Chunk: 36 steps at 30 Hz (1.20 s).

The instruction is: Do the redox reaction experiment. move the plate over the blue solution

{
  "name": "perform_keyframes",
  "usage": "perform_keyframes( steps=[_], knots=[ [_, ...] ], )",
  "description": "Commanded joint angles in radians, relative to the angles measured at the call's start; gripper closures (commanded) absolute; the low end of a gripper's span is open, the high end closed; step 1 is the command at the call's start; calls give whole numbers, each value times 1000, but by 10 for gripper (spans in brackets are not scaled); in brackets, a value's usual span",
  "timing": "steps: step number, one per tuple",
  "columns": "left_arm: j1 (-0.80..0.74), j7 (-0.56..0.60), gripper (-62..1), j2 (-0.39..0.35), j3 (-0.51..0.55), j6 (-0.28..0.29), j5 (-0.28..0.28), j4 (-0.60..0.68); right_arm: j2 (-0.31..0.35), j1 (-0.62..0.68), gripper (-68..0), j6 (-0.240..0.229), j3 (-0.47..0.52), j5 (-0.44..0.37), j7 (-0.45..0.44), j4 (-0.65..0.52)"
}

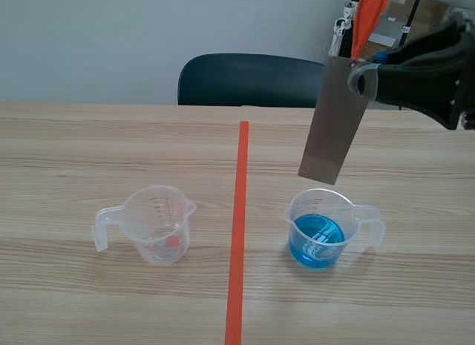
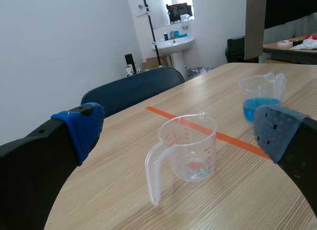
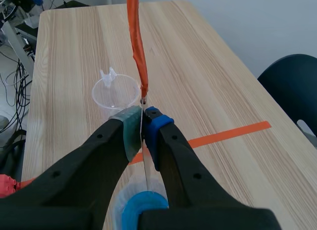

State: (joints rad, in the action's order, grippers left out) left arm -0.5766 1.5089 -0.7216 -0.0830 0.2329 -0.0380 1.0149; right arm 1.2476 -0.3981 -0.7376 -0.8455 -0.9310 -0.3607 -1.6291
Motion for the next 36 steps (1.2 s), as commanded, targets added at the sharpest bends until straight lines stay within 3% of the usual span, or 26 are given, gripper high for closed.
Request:
perform_keyframes(
  steps=[1,6,10,16,22,24,31,36],
  knots=[
    [-22,45,-572,-44,3,0,-17,19,34,-2,-4,-8,15,-15,-60,-10],
    [-86,45,-368,-181,3,4,-48,73,82,39,-4,-8,15,-14,-146,-10],
    [-116,45,-277,-271,3,14,-56,99,109,62,-4,-8,15,-14,-177,-10],
    [-121,45,-106,-364,3,106,-57,112,124,100,-4,-8,15,35,-234,-10],
    [-118,15,-75,-413,4,196,-84,163,149,122,-4,-8,15,98,-323,-10],
    [-108,-54,-37,-415,6,214,-82,195,153,122,-4,-8,15,99,-323,-10],
    [-24,-342,-36,-409,6,234,-88,375,162,150,-4,-8,15,148,-380,-10],
    [51,-547,-36,-397,6,235,-135,505,159,155,-4,-8,15,184,-409,-10]
  ],
)
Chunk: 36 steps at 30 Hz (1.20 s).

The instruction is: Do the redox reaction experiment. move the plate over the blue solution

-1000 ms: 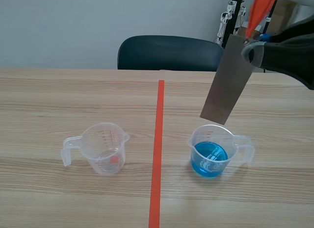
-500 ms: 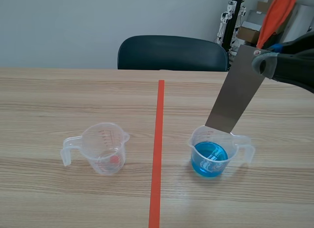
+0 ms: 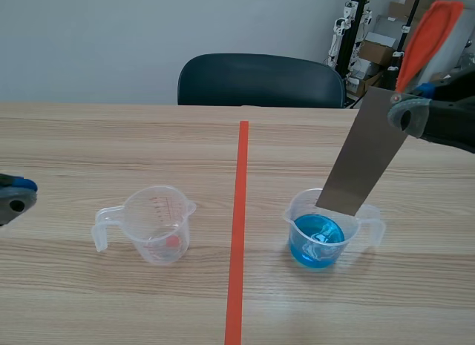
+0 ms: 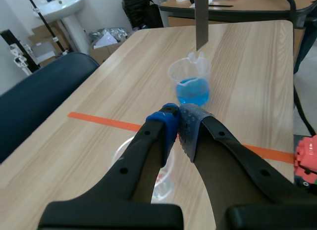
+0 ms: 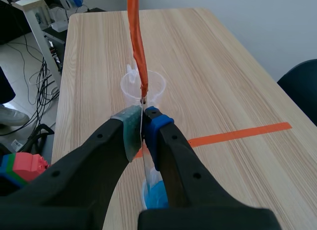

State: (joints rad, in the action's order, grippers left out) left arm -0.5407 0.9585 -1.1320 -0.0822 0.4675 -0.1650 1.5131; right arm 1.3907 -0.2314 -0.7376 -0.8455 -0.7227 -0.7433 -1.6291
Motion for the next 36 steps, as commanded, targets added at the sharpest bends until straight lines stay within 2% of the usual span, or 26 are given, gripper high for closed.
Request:
perform_keyframes(
  steps=[1,5,11,14,18,33,36],
  knots=[
    [32,-40,-36,22,6,3,-8,30,16,-12,-4,-8,15,-24,-27,-10],
    [97,-188,-36,71,3,55,-3,101,4,-12,-4,-8,15,-13,-26,-4],
    [168,-319,-36,143,-9,72,20,166,-47,-12,-4,-8,15,17,-18,27],
    [226,-382,-36,166,-64,76,31,177,-59,-12,-4,-8,15,24,-11,36],
    [313,-457,-36,203,-155,75,72,178,-58,-12,-4,-8,15,25,-10,40],
    [523,-647,-36,373,-358,80,113,177,-47,-12,-4,-8,15,43,-11,47],
    [546,-668,-36,410,-384,83,164,177,-47,-12,-4,-8,15,50,-10,47]
  ],
)
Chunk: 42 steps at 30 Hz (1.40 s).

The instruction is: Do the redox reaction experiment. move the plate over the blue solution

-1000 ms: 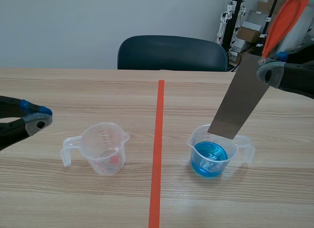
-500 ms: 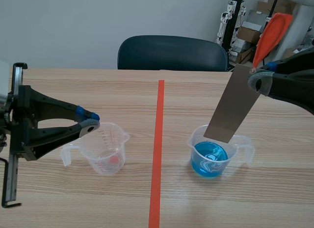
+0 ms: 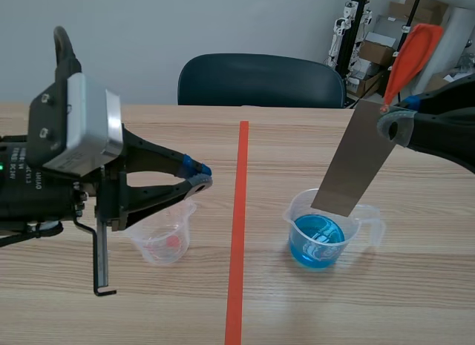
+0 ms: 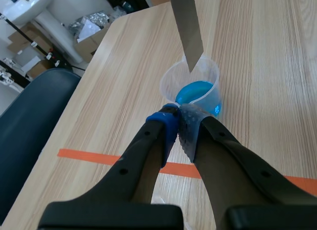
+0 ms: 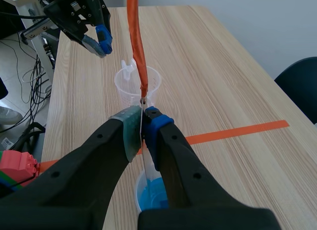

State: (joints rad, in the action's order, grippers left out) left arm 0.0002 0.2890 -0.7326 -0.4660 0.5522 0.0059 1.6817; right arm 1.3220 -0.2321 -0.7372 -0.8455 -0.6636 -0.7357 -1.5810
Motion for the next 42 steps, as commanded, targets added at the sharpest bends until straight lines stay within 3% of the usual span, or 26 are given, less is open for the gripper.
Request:
perform_keyframes(
  steps=[1,14,20,42],
  knots=[
    [14,-3,-36,24,-8,-1,4,8,22,-11,-4,-8,15,-9,-18,-2],
    [81,-82,-36,124,-82,13,64,8,32,-12,-4,-8,15,-9,-27,-2],
    [87,-108,-36,151,-85,19,66,7,32,-12,-4,-8,15,-9,-27,-2],
    [103,-106,-36,180,-85,48,67,-19,32,-12,-4,-8,15,-9,-31,-2]
  ],
)
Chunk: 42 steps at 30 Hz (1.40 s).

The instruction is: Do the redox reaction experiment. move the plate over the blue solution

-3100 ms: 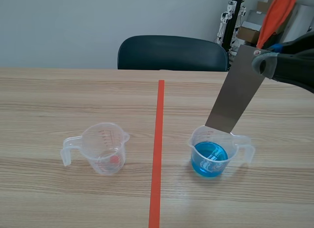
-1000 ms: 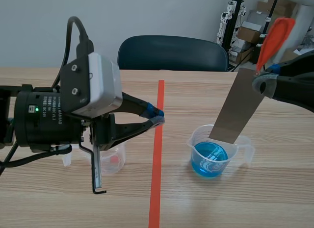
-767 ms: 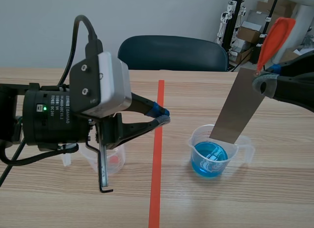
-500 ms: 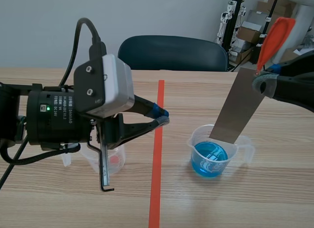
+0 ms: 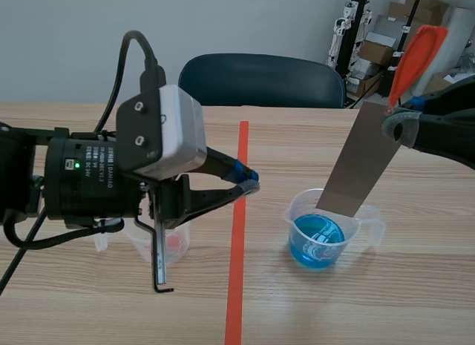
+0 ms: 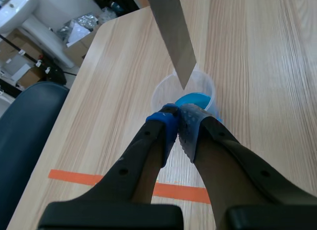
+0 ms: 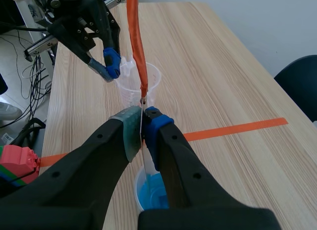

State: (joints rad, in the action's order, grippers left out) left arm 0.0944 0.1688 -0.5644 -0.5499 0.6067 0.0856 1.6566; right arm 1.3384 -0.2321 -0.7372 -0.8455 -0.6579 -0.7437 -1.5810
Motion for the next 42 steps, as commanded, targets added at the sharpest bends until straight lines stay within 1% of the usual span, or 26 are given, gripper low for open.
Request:
perform_keyframes(
  steps=[1,11,15,42],
  knots=[
    [9,13,-36,14,-2,-7,-13,6,16,-12,-4,-8,15,-15,-23,-2],
    [39,5,-36,18,-2,-5,-12,-18,16,-14,-4,-8,15,-15,-26,-2],
    [39,6,-36,18,-2,9,-13,-23,16,-14,-4,-8,15,-15,-27,-2],
    [39,14,-36,18,-2,10,-13,-23,16,-14,-4,-8,15,-15,-30,-2]
  ],
)
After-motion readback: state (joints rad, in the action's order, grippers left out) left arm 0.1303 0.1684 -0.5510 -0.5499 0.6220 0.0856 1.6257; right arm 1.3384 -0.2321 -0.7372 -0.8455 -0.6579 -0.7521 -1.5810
